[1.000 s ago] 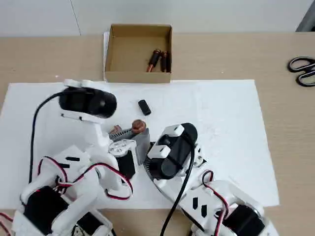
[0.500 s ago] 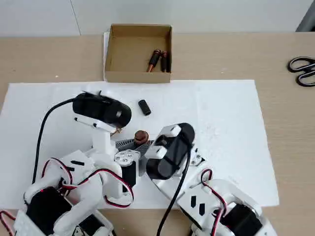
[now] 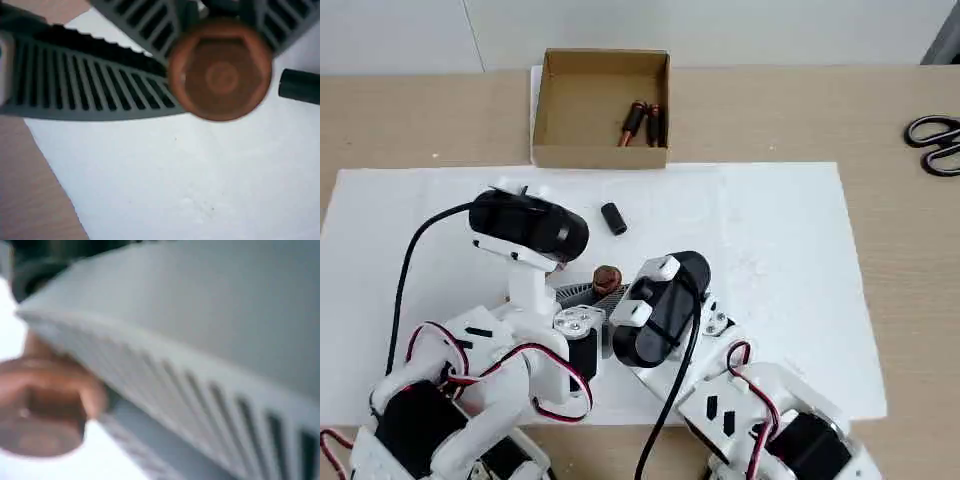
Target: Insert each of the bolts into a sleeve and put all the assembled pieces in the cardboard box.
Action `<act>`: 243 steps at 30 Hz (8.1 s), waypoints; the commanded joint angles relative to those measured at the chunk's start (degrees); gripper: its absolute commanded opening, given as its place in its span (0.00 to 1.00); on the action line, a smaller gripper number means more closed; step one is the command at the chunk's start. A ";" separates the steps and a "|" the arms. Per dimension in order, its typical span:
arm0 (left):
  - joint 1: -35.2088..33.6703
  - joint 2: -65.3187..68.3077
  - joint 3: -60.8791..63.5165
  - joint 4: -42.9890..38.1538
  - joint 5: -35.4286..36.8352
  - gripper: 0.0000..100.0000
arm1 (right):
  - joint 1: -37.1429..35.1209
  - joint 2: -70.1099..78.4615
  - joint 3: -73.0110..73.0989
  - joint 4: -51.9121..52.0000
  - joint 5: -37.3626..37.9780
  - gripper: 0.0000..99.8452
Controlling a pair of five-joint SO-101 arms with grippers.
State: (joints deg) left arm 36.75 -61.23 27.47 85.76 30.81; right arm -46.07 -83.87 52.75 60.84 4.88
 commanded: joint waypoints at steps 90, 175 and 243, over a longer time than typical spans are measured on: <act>-42.29 0.62 8.57 -11.87 -1.93 0.01 | 24.75 84.62 -68.66 -11.65 -12.75 0.00; -42.37 0.35 8.75 -4.40 -1.67 0.01 | 13.49 126.99 -130.20 38.81 -11.96 0.00; -42.37 0.09 16.66 -12.66 -1.67 0.01 | 13.93 142.02 -118.77 30.46 -9.23 0.19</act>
State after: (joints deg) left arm -5.36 -60.62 44.62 73.89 29.23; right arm -32.00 58.90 -65.49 92.57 -4.70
